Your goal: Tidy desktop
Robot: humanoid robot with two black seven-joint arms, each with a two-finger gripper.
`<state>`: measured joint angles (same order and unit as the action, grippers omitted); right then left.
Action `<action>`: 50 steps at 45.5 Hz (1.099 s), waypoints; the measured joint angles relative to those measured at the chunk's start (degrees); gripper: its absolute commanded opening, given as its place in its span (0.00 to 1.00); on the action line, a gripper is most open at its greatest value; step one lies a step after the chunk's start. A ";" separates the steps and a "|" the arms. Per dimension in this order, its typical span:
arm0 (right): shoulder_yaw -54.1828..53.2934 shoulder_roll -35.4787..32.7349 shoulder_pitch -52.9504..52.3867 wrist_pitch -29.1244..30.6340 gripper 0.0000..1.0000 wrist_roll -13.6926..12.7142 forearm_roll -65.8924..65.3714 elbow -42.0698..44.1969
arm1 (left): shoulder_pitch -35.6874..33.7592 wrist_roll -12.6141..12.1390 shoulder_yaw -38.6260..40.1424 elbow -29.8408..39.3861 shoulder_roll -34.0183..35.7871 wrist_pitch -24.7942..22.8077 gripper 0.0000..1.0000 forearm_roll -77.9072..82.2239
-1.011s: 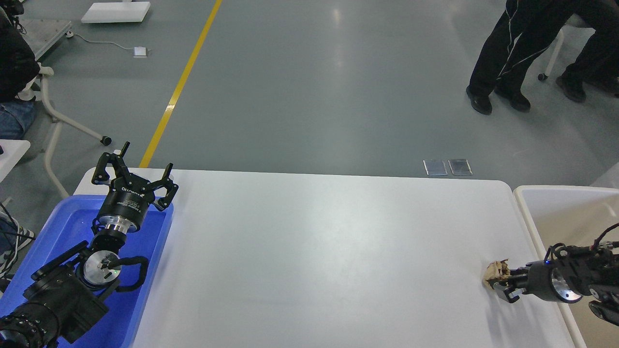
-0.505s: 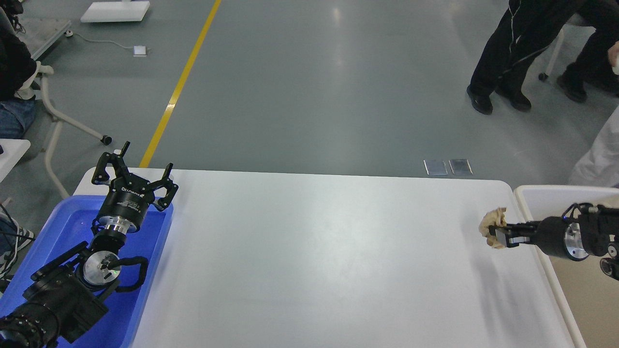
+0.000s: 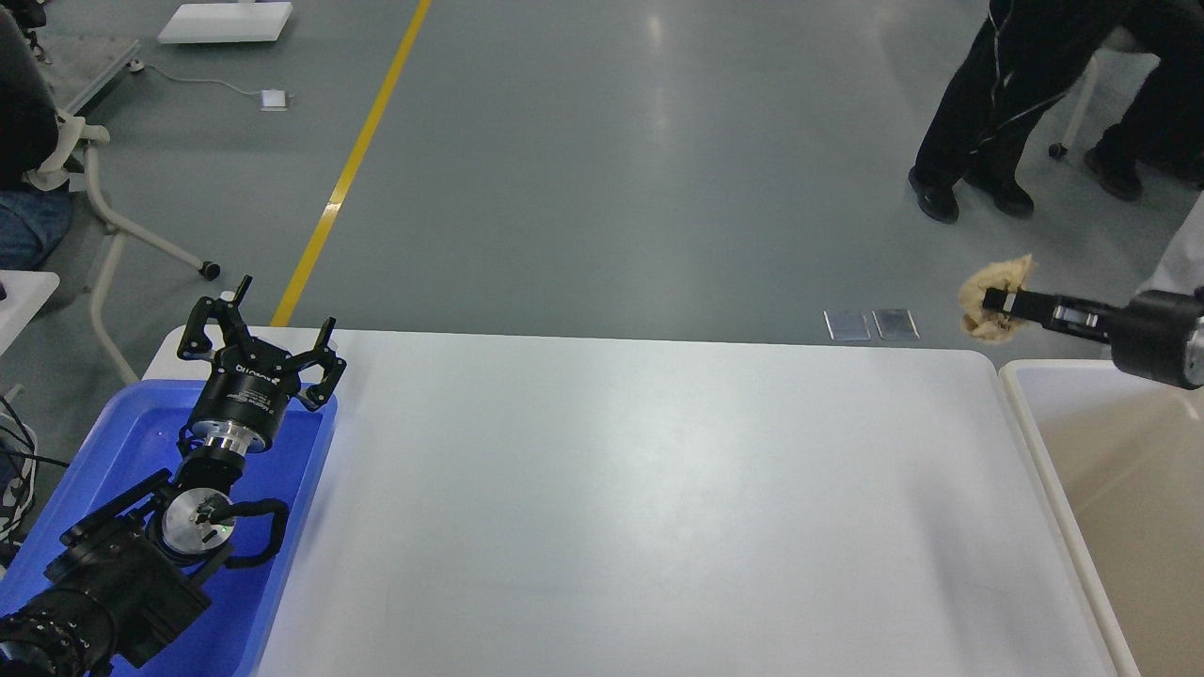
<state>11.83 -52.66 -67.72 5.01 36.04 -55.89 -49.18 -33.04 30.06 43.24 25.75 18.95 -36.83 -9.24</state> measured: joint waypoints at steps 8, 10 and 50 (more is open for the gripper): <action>-4.77 -1.67 -1.49 3.20 0.00 0.44 3.30 2.21 | 0.00 0.00 0.00 0.00 0.00 0.00 1.00 0.01; -5.80 -1.81 -1.55 3.78 0.00 0.42 4.28 3.45 | 0.00 0.00 0.00 0.00 0.00 0.00 1.00 0.01; -9.29 14.79 14.25 4.22 0.00 -26.28 22.72 47.60 | 0.00 0.00 0.00 0.00 -0.02 -0.01 1.00 0.02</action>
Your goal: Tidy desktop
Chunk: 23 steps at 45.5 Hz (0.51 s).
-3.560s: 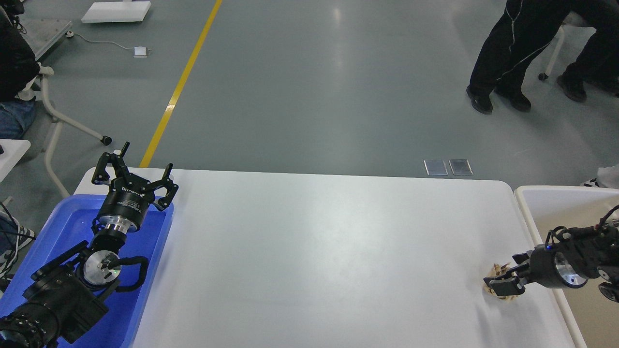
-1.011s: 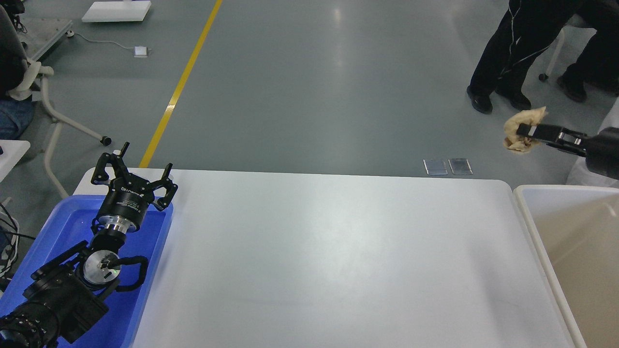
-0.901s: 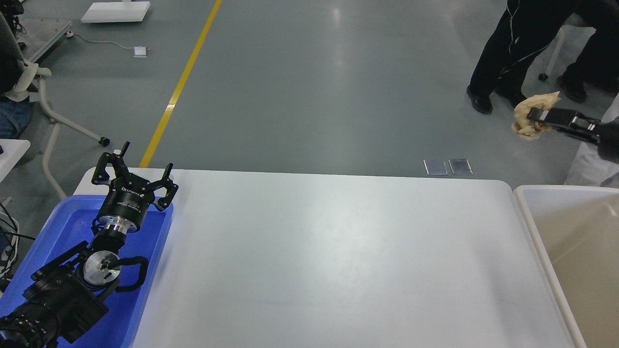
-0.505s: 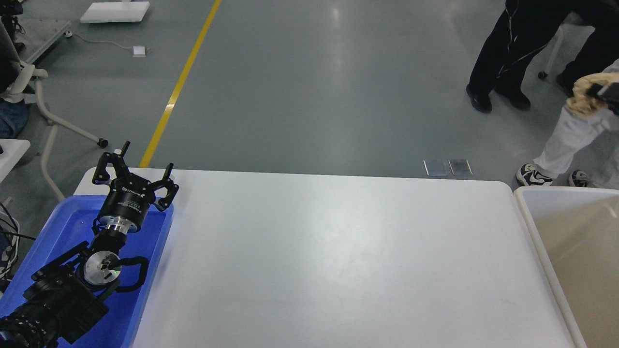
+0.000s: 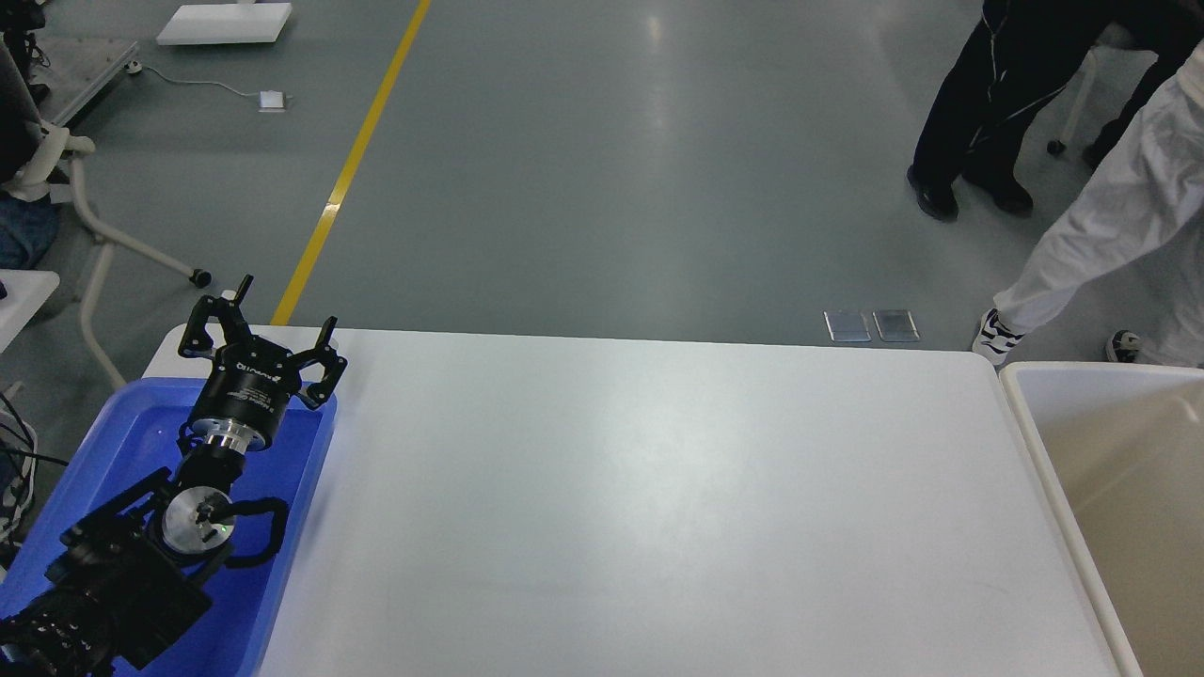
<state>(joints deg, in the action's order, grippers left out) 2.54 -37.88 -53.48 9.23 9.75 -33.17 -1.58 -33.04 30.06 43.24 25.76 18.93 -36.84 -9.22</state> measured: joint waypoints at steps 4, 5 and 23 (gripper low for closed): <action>0.09 1.98 2.64 -0.83 0.00 -1.94 0.68 1.80 | 0.00 0.00 0.00 -0.01 0.00 0.00 1.00 -0.01; 0.10 2.63 3.60 -1.15 0.00 -2.43 0.85 2.27 | 0.00 0.00 0.00 0.00 0.00 0.00 1.00 0.00; 0.00 11.90 14.61 -5.92 0.00 -5.35 2.17 5.00 | -0.01 0.00 0.00 0.00 0.00 0.00 1.00 -0.01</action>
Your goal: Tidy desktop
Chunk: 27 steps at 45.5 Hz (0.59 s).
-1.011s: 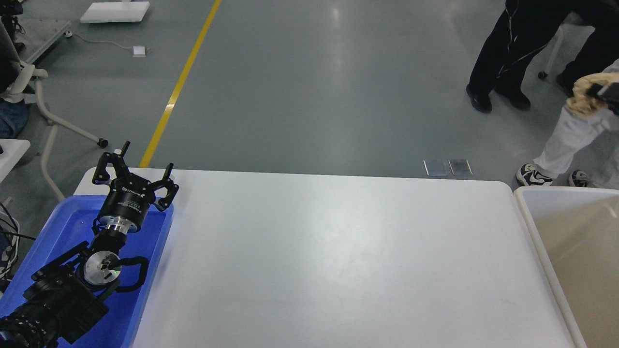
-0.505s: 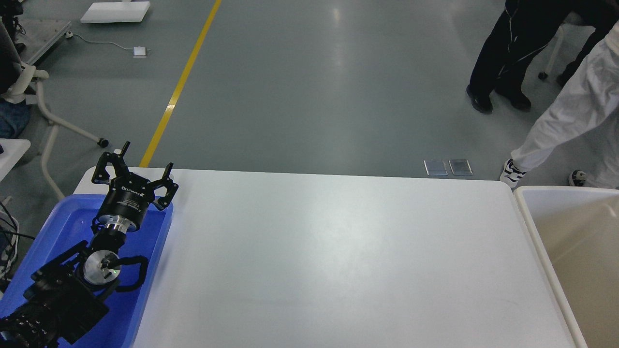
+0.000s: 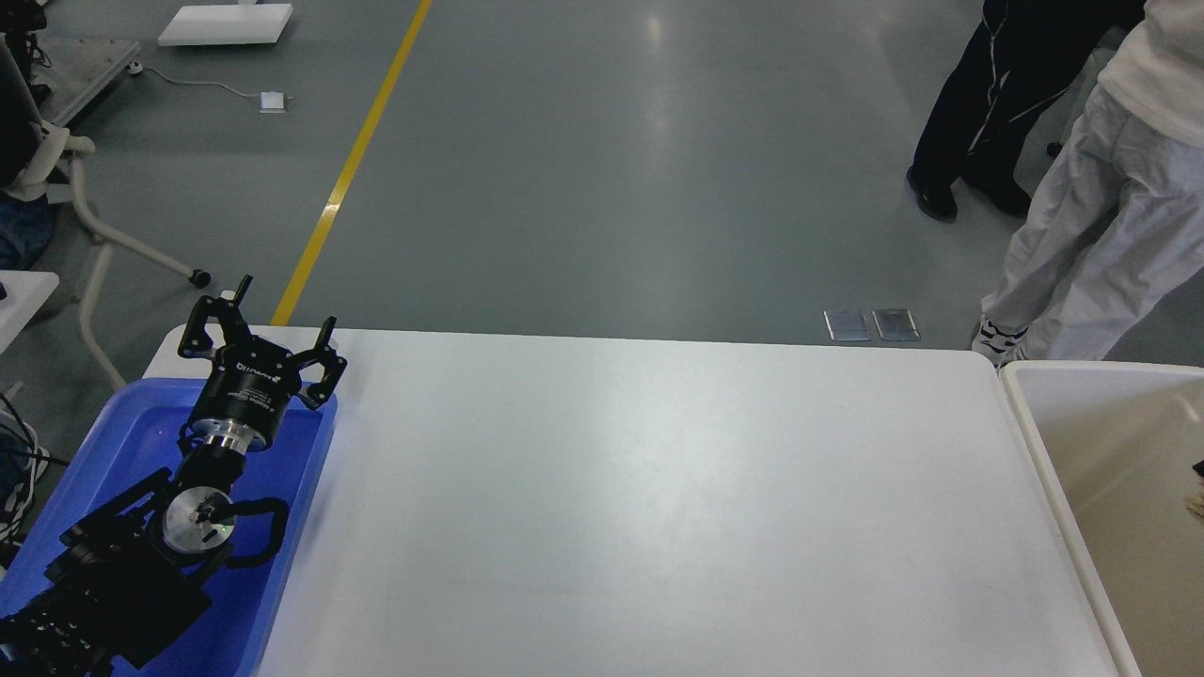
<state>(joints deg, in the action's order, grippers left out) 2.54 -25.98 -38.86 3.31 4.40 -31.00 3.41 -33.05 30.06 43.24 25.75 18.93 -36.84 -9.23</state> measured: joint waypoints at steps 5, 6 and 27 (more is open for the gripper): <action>-0.04 1.59 1.50 -0.71 0.00 -0.23 0.51 0.14 | 0.00 0.00 0.00 0.00 0.01 0.00 1.00 0.01; -0.04 1.82 1.69 -0.77 0.00 -0.26 0.59 0.14 | 0.00 0.00 0.00 0.00 0.01 0.00 1.00 0.01; -0.44 3.32 3.12 -4.70 0.99 -0.39 1.34 0.14 | 0.00 0.00 0.00 0.00 0.00 0.00 1.00 0.00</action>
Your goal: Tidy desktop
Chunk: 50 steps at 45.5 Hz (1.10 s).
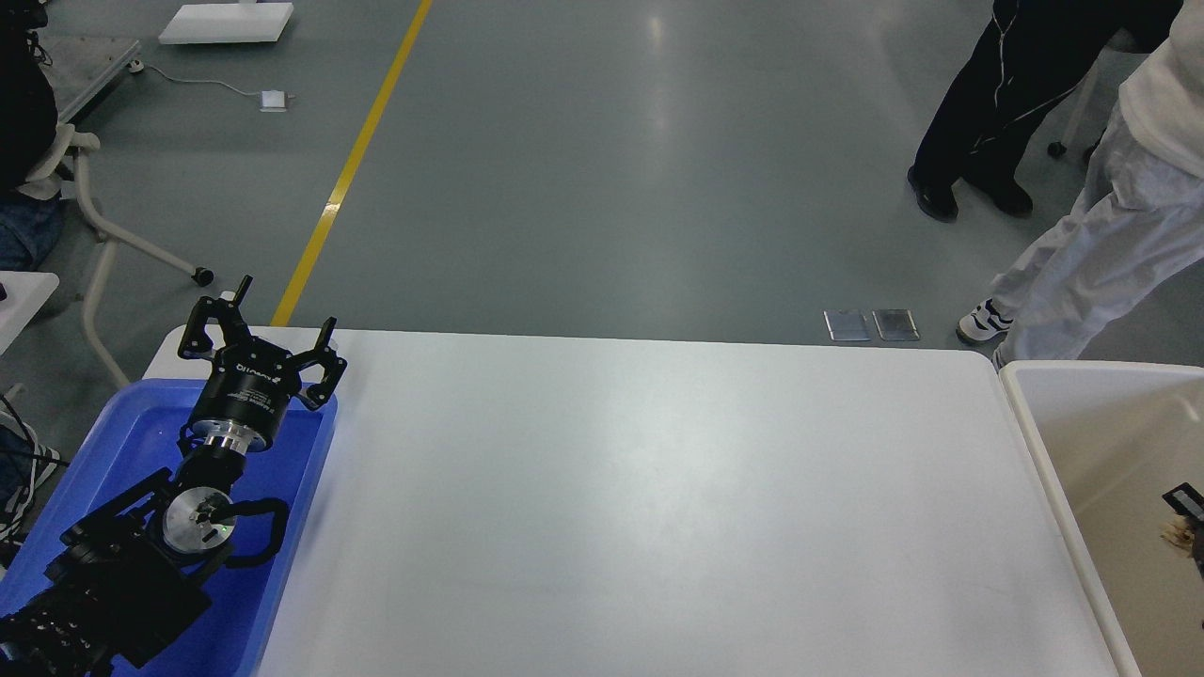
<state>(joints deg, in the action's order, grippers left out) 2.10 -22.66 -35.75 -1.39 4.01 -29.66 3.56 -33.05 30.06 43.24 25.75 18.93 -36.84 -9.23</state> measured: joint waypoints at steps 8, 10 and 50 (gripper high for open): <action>-0.28 0.04 -0.53 -0.98 0.99 0.03 0.18 -0.31 | 0.00 0.00 0.00 0.00 0.00 0.00 1.00 0.00; -0.51 0.04 -0.73 -1.13 0.99 0.03 0.24 -0.41 | 0.00 0.00 0.00 0.00 0.00 0.00 1.00 0.00; -51.68 -13.21 -8.37 -1.75 1.00 2.24 0.30 -37.66 | 0.06 0.00 0.00 -0.01 0.02 0.01 1.00 -0.01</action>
<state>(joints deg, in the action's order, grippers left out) -49.59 -35.87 -44.12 -3.14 6.25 -29.36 -34.10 -32.98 30.06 43.24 25.75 18.95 -36.83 -9.24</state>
